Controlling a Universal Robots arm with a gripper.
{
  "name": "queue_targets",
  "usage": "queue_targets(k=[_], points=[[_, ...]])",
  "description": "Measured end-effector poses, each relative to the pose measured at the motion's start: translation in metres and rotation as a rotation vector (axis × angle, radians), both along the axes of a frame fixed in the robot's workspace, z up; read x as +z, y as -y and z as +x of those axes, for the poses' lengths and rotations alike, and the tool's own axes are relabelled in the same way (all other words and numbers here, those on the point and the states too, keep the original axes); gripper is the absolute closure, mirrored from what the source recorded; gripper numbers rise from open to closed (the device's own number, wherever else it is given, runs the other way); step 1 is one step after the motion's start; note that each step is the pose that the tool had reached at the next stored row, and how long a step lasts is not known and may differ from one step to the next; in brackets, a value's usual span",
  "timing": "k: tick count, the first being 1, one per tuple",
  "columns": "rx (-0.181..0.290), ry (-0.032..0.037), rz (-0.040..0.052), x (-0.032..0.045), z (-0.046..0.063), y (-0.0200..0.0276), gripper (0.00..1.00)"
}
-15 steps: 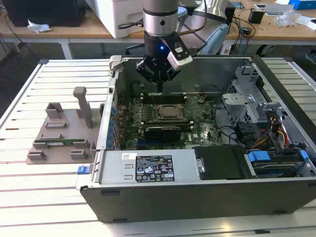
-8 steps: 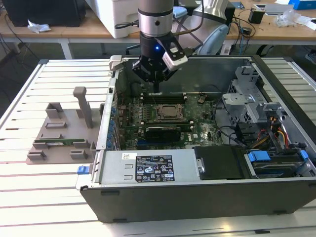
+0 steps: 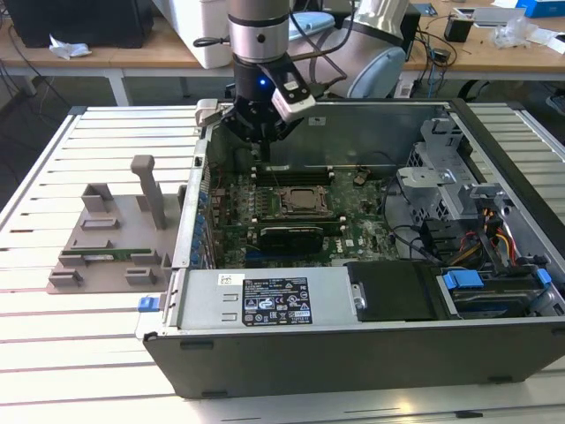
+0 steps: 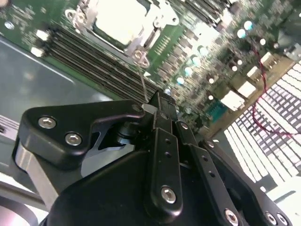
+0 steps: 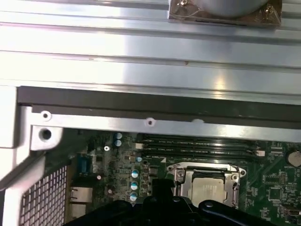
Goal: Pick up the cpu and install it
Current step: 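Install the first cpu locking lever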
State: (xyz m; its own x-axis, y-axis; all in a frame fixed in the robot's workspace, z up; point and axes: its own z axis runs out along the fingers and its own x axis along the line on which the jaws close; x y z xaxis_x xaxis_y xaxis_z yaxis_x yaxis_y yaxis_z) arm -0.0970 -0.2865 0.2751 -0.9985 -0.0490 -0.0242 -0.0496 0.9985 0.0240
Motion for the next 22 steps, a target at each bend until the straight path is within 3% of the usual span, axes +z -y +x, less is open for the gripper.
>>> queue_targets(k=[5, 10, 15, 17, 20, 21, 22], points=[[0.000, 0.0001, 0.0002, -0.0060, -0.003, -0.0075, 0.89], [0.000, 0.0001, 0.0003, -0.0115, -0.002, -0.0090, 0.89], [0.000, -0.0011, 0.0002, -0.0117, 0.017, -0.0090, 0.89], [0.000, -0.0036, 0.0002, -0.0123, 0.029, -0.0090, 0.89], [0.000, -0.0073, 0.0006, -0.0133, 0.039, -0.0090, 0.89], [0.000, -0.0083, 0.0021, -0.0136, 0.041, -0.0089, 0.89], [0.000, -0.0113, 0.0122, -0.0144, 0.044, -0.0082, 0.89]])
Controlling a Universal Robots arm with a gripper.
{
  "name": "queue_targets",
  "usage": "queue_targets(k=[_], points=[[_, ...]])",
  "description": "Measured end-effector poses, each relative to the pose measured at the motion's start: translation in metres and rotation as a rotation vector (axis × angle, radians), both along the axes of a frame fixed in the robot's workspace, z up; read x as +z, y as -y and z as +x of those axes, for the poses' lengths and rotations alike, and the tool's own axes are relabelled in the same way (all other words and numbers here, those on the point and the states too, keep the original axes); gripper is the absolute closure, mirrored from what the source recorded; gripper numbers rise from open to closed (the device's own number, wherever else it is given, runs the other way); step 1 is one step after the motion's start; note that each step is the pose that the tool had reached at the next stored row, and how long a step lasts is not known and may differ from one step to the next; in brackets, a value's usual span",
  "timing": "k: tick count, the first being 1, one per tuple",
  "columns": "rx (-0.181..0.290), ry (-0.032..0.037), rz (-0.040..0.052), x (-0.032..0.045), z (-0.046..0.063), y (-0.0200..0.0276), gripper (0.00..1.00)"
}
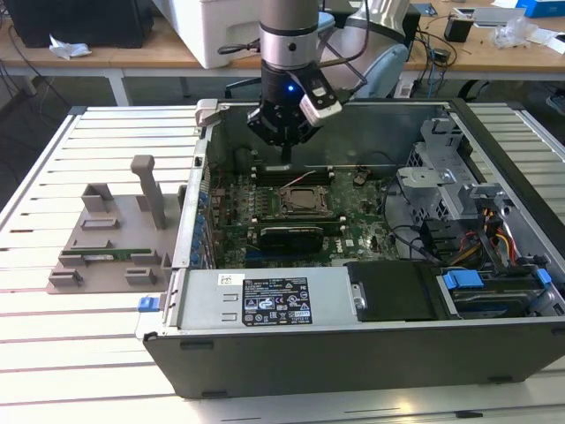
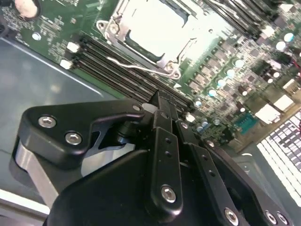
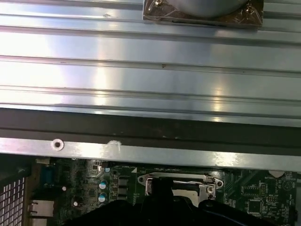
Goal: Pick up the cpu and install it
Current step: 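Install the first cpu locking lever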
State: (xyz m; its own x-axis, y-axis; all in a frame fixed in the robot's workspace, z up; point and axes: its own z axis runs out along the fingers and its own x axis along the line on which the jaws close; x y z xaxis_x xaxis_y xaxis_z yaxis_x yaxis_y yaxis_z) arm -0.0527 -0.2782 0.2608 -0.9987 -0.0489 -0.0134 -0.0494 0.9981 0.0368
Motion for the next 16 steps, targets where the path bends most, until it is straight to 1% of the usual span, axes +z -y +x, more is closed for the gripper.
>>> queue_targets(k=[1, 2, 4, 5, 6, 11, 16], points=[[0.000, -0.0011, 0.0090, -0.0004, 0.001, 0.0009, 0.89], [0.000, -0.0024, 0.0221, -0.0010, 0.003, 0.0024, 0.89], [0.000, -0.0038, 0.0383, -0.0021, 0.005, 0.0051, 0.89], [0.000, -0.0043, 0.0485, -0.0032, 0.006, 0.0077, 0.89], [0.000, -0.0044, 0.0540, -0.0056, 0.006, 0.0101, 0.89], [0.000, -0.0063, 0.0538, -0.0170, 0.007, 0.0105, 0.89], [0.000, -0.0065, 0.0539, -0.0292, 0.007, 0.0105, 0.89]])
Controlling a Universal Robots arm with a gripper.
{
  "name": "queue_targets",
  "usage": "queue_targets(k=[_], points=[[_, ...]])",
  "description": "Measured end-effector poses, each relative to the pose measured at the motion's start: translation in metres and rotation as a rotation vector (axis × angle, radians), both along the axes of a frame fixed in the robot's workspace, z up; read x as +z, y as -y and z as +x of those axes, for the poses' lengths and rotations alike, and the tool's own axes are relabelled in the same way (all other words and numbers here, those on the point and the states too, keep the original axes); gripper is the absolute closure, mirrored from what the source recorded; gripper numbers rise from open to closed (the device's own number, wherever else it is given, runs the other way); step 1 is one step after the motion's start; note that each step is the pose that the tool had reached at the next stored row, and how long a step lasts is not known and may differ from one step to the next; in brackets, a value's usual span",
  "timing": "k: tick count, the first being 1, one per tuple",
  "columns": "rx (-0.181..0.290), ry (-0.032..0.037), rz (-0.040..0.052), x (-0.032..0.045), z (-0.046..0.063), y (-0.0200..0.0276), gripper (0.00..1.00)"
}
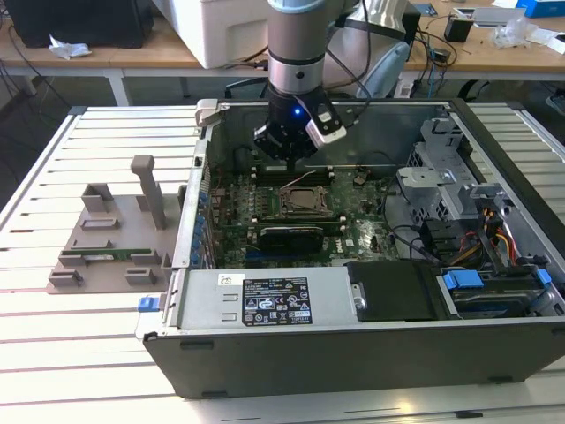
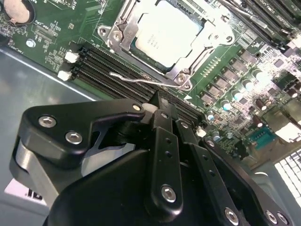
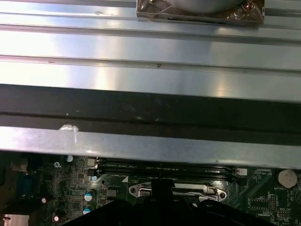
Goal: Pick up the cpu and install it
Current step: 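Install the first cpu locking lever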
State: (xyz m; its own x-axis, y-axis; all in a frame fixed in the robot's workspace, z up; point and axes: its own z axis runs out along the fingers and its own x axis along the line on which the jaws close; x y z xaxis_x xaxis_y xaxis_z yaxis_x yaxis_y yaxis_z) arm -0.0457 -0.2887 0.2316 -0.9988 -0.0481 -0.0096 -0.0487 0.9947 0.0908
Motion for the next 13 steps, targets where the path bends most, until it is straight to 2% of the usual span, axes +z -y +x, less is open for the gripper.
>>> queue_targets(k=[5, 11, 13], points=[[0.000, -0.0023, 0.0000, -0.0082, 0.005, -0.0002, 0.89], [0.000, -0.0094, -0.0002, -0.0164, 0.023, -0.0014, 0.89], [0.000, -0.0106, -0.0004, -0.0185, 0.026, -0.0015, 0.89]])
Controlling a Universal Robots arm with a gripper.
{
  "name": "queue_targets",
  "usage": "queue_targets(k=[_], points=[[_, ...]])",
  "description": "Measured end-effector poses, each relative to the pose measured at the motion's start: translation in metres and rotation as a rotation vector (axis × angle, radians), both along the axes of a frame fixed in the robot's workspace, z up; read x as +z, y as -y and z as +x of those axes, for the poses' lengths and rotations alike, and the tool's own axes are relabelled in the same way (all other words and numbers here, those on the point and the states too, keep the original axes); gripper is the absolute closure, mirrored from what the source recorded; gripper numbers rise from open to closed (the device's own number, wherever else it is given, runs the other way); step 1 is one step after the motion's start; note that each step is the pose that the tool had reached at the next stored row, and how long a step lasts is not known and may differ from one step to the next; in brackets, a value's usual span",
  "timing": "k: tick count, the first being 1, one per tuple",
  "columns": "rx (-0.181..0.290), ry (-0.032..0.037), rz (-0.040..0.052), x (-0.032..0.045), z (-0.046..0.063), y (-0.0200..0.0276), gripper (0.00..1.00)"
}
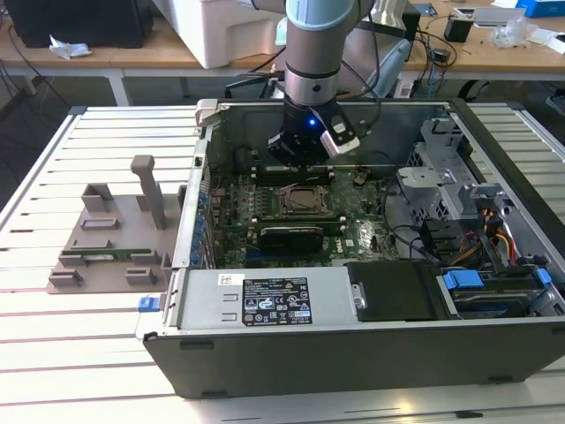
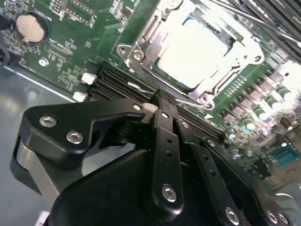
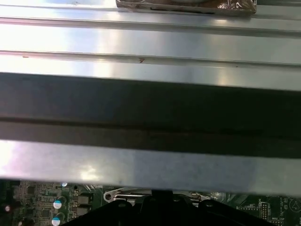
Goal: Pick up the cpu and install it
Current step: 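Install the first cpu locking lever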
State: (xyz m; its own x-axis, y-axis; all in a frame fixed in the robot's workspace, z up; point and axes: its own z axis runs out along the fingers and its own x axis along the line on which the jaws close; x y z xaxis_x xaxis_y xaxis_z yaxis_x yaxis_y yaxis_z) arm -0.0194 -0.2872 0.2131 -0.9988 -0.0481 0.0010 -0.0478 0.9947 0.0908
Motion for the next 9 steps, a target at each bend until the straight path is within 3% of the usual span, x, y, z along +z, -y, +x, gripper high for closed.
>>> queue_targets(k=[5, 9], points=[[0.000, -0.0029, -0.0005, -0.0076, 0.0058, 0.0000, 0.89], [0.000, -0.0029, -0.0016, -0.0081, 0.0071, 0.0002, 0.89]])
